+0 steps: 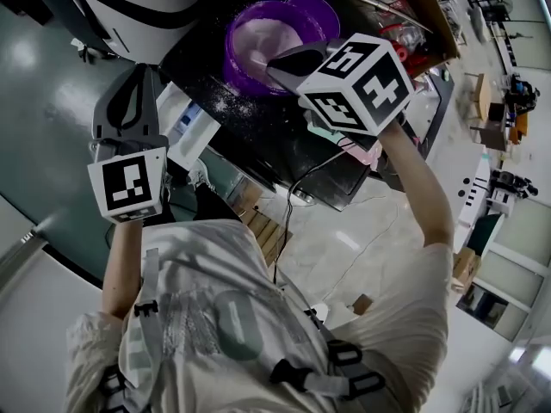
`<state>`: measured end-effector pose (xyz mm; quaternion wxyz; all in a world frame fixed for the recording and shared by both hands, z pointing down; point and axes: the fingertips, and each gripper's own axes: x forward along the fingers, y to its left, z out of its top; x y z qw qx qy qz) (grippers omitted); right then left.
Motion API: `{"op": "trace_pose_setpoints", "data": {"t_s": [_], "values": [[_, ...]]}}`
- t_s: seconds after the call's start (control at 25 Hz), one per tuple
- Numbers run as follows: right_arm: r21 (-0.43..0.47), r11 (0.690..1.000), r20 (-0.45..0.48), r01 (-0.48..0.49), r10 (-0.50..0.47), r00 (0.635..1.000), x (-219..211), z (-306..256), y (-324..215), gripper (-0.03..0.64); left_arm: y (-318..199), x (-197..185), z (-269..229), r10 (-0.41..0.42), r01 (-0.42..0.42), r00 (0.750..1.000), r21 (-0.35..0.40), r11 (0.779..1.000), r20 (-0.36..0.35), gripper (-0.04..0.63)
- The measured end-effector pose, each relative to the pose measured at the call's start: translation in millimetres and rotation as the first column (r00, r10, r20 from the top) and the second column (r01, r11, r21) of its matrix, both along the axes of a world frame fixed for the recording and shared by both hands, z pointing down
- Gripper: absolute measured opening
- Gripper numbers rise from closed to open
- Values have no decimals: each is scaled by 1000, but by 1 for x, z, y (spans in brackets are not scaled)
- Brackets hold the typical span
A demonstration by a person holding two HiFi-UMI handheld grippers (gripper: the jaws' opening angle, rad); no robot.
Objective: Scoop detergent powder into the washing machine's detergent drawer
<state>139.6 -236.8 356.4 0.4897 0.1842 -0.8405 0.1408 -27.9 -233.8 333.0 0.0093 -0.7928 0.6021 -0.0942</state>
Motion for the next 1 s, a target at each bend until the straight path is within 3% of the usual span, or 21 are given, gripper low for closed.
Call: {"op": "trace_pose_setpoints", "data": {"t_s": [0.32, 0.52, 0.64, 0.84, 1.0], "values": [[-152, 978, 104, -139, 156, 982, 4, -8, 9, 12, -4, -6, -13, 11, -11, 1000, 26, 1000, -8, 21], [-294, 920, 191, -260, 323, 927, 12, -12, 8, 12, -5, -3, -19, 31, -31, 999, 42, 999, -19, 21], [-398, 858, 237, -326, 439, 867, 18, -11, 7, 12, -7, -1, -19, 40, -39, 999, 40, 998, -22, 20], [-558, 710, 272, -429, 646, 713, 34, -10, 3, 12, -9, 2, -24, 53, -52, 998, 49, 997, -21, 21], [-613, 650, 325, -450, 726, 606, 40, -12, 1, 11, -10, 7, -27, 75, -74, 997, 57, 996, -7, 20]]}}
